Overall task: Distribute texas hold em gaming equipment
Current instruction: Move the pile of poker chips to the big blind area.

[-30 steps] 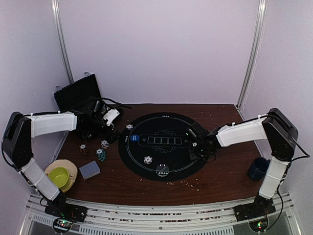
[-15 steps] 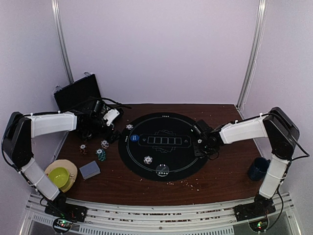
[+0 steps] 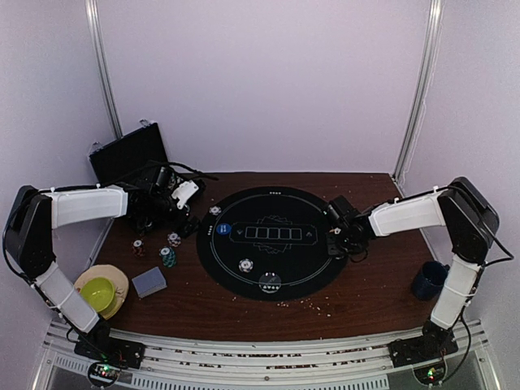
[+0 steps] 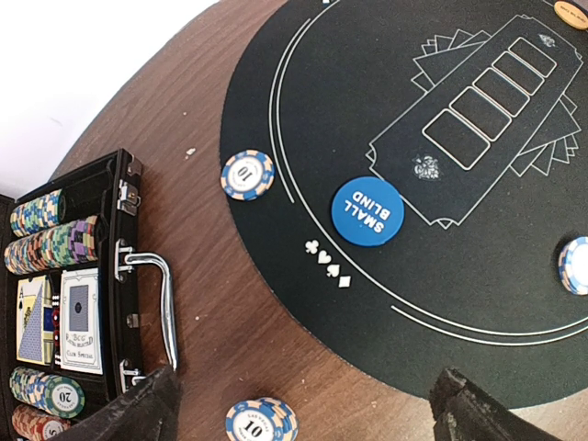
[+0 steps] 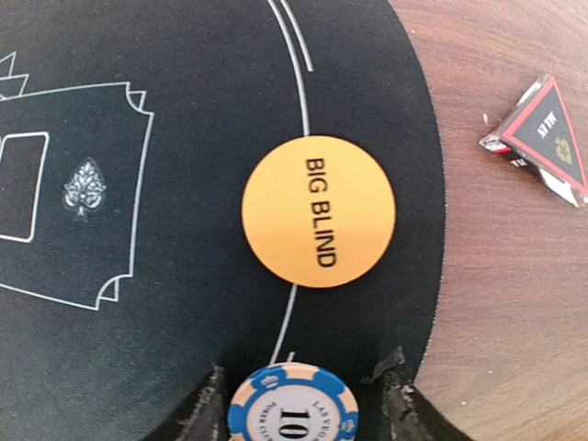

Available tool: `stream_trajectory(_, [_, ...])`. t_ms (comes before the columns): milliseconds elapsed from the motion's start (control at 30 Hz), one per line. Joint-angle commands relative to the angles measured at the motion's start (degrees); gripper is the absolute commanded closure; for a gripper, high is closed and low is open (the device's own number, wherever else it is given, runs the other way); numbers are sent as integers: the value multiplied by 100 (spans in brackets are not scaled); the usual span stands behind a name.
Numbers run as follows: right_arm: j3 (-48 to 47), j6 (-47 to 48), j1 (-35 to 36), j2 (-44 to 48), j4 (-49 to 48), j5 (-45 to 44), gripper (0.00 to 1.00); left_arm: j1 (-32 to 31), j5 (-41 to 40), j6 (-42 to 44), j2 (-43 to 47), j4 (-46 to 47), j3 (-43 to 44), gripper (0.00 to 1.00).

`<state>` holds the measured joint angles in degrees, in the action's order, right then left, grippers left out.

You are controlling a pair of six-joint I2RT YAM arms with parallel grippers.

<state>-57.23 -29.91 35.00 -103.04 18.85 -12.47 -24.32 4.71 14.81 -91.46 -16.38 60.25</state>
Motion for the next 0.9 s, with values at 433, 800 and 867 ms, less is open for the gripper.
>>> stream_trajectory(433, [560,-58,72,1207,426,-39,30,41,-2,-52,-79,182,-22,2])
stream_trajectory(800, [387,63,400,1427,692,-112,23,44,16,-49,-46,164,-22,2])
stream_trajectory(867, [311,65,441,1366,769,-245,20,45,27,-48,-47,162,-16,2])
